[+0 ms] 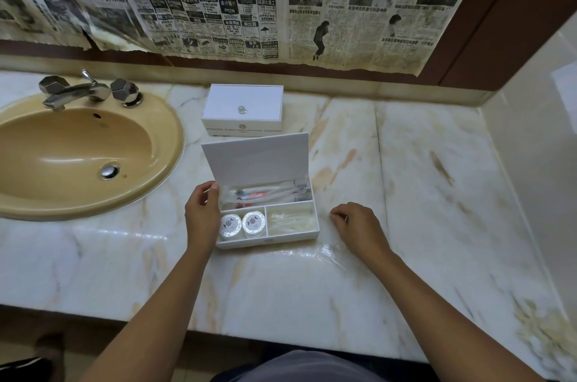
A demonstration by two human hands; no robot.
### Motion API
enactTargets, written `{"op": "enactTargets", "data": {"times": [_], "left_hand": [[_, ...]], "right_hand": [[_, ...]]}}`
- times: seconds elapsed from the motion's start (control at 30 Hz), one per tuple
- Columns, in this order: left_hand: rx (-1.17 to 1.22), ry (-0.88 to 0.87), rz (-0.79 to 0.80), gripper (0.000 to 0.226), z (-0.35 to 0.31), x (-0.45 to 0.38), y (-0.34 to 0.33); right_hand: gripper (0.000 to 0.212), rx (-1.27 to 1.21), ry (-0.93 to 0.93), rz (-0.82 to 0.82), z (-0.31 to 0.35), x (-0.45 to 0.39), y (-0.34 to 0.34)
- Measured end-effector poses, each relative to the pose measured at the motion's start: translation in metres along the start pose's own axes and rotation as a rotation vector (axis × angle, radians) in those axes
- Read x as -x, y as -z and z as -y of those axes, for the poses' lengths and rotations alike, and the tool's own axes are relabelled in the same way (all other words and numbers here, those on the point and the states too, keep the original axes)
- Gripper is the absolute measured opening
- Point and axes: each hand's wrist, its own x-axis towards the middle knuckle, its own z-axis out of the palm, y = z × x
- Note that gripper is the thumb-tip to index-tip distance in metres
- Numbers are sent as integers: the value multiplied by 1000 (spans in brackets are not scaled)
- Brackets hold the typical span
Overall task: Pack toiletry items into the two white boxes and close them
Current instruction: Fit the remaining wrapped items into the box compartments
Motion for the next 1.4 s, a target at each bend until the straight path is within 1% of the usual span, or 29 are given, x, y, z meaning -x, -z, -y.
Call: {"op": "enactTargets", "data": {"times": [0.1, 0.17, 0.23, 0.33, 0.4, 0.47, 0.57, 0.7, 0.8, 0.87, 0.93, 1.07, 1.23, 1.3, 1.4], "left_hand": [[4, 4, 1, 18, 1, -1, 0], [11, 2, 1, 15, 1, -1, 0], [16, 5, -3, 14, 0, 0, 0], [21, 5, -2, 14, 0, 0, 0], [22, 7, -2, 15, 0, 0, 0], [25, 9, -6, 15, 0, 0, 0], [23, 7, -7, 15, 0, 0, 0], [20, 1, -6, 14, -1, 0, 0], [27, 2, -2, 14, -1, 0, 0], [32, -1, -2, 14, -1, 0, 0], [32, -3, -3, 13, -1, -1, 0], [13, -13, -1, 17, 1, -1, 0], [10, -16, -6, 16, 0, 0, 0], [18, -14, -9, 14, 0, 0, 0], [21, -11, -3, 14, 1, -1, 0]], "right_hand": [[16, -106, 21, -106, 13, -5, 12], [14, -147, 76, -162, 26, -8, 21], [12, -137, 159, -177, 42, -8, 27], [11, -76, 294, -120, 67, -7, 31], [12, -2, 350, -30, 80, -7, 28], [14, 127, 377, 77, 88, -8, 19], [17, 236, 354, 192, 91, -10, 2], [26, 332, 307, 283, 88, -11, -12], [32, 335, 307, 278, 88, -9, -13], [31, 358, 331, 232, 90, -8, -9], [29, 390, 331, 219, 92, -9, -5], [33, 420, 311, 307, 94, -14, -8], [33, 382, 318, 373, 91, -16, -15], [32, 331, 324, 369, 90, -16, -14], [24, 181, 336, 315, 87, -12, -4]]}}
